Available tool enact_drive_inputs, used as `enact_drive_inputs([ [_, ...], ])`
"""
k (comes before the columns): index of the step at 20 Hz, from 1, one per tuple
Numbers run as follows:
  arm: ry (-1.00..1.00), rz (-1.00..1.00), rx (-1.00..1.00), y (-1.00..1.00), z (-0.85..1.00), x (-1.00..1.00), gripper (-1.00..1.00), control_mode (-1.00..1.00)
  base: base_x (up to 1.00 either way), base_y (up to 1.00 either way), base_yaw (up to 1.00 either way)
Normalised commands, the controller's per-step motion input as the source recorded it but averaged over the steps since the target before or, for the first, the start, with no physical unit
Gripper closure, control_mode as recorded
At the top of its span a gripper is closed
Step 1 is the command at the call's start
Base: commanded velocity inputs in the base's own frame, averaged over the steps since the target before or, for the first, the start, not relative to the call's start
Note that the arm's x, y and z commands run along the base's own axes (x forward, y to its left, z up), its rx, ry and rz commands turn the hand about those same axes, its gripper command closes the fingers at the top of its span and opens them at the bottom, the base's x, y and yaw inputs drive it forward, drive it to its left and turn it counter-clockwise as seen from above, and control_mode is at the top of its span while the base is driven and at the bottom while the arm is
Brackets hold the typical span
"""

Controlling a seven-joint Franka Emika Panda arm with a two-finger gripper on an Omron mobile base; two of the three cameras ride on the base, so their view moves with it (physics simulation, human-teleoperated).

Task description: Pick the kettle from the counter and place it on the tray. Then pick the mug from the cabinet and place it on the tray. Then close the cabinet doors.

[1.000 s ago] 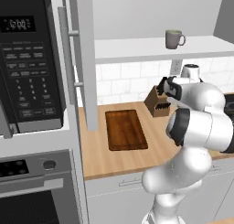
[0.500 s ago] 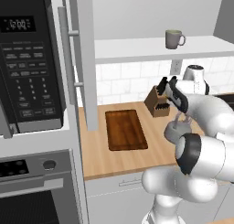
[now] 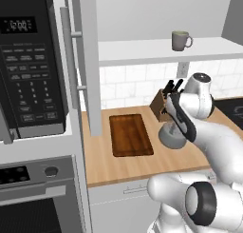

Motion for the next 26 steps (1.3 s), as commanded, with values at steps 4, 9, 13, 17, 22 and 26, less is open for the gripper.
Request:
enact_drive_inputs([
  [4, -0.13, 0.14, 0.0, 0.51, 0.25, 0.08, 1.0, -1.0, 0.0, 0.0, 0.0],
  [9, -0.12, 0.11, -0.07, 0.53, 0.08, 0.15, 1.0, -1.0, 0.0, 0.0, 0.0],
  [13, -0.1, 0.09, -0.07, 0.43, 0.0, 0.35, 1.0, -1.0, 0.0, 0.0, 0.0],
  [17, -0.15, 0.1, -0.06, 0.38, 0.0, 0.41, 1.0, -1.0, 0.0, 0.0, 0.0],
  [22, -0.13, 0.1, -0.08, 0.33, 0.0, 0.44, 1.0, -1.0, 0.0, 0.0, 0.0],
  [26, -0.12, 0.13, -0.05, 0.21, 0.0, 0.51, 1.0, -1.0, 0.0, 0.0, 0.0],
])
